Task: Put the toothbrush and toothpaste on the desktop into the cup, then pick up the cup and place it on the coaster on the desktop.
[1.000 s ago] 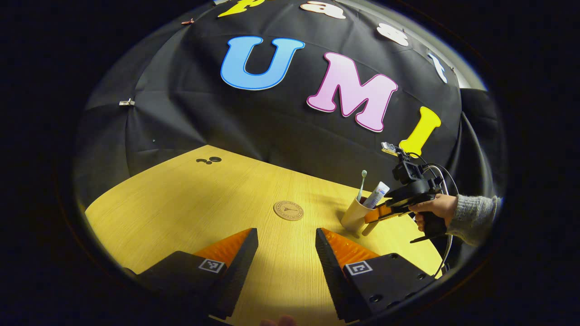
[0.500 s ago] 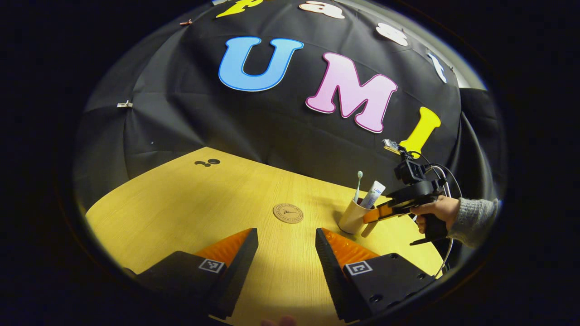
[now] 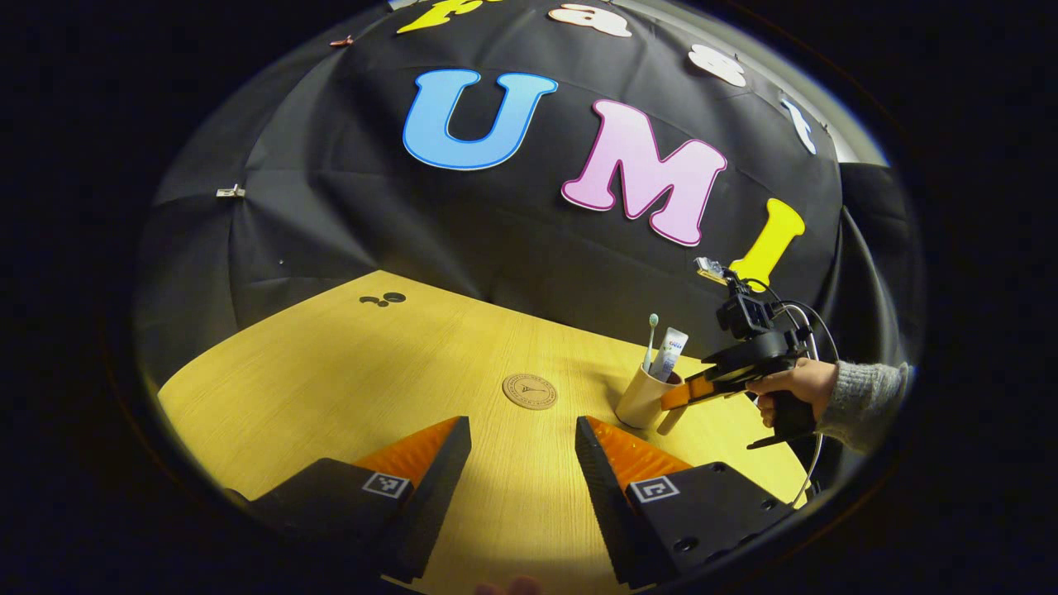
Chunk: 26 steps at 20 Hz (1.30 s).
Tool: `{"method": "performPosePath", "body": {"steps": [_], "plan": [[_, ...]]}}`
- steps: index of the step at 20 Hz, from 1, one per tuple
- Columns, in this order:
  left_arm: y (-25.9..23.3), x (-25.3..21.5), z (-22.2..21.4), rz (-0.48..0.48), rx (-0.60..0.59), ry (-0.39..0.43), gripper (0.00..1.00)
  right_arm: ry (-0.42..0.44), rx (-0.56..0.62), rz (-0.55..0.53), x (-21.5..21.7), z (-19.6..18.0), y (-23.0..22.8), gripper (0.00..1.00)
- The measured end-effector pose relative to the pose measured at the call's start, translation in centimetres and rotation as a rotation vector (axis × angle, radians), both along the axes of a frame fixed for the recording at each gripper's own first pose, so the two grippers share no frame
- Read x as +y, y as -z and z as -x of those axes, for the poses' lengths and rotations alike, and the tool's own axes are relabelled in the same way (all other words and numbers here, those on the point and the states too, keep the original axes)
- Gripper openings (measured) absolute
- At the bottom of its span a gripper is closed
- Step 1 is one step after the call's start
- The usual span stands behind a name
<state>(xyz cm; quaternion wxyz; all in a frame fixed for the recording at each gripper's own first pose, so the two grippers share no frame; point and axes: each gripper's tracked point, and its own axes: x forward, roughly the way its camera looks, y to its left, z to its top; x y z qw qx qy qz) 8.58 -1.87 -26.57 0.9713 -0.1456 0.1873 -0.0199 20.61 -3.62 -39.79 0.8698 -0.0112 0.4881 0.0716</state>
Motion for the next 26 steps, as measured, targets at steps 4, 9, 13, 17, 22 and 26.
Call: {"method": "performPosePath", "body": {"steps": [4,9,13,17,22,26], "plan": [[0.0,-0.1,0.0,0.006,-0.003,0.000,0.82,-0.007,0.045,0.002,0.0,0.4,1.0,0.16],[0.1,-0.1,-0.2,0.003,0.000,0.000,0.82,-0.019,0.070,0.006,0.1,0.4,0.7,0.16],[0.4,0.5,-0.4,0.009,0.006,-0.013,0.82,-0.009,0.074,-0.002,0.1,0.1,0.6,0.22],[0.5,1.0,-0.5,0.008,0.010,-0.019,0.82,-0.015,0.118,-0.012,0.6,0.4,0.9,0.24],[0.5,1.5,-0.6,0.006,0.012,-0.024,0.82,-0.030,0.128,0.005,1.0,1.0,2.2,0.30],[0.9,1.9,-0.9,0.007,0.016,-0.028,0.82,-0.032,0.094,0.009,1.0,0.7,2.1,0.24]]}}
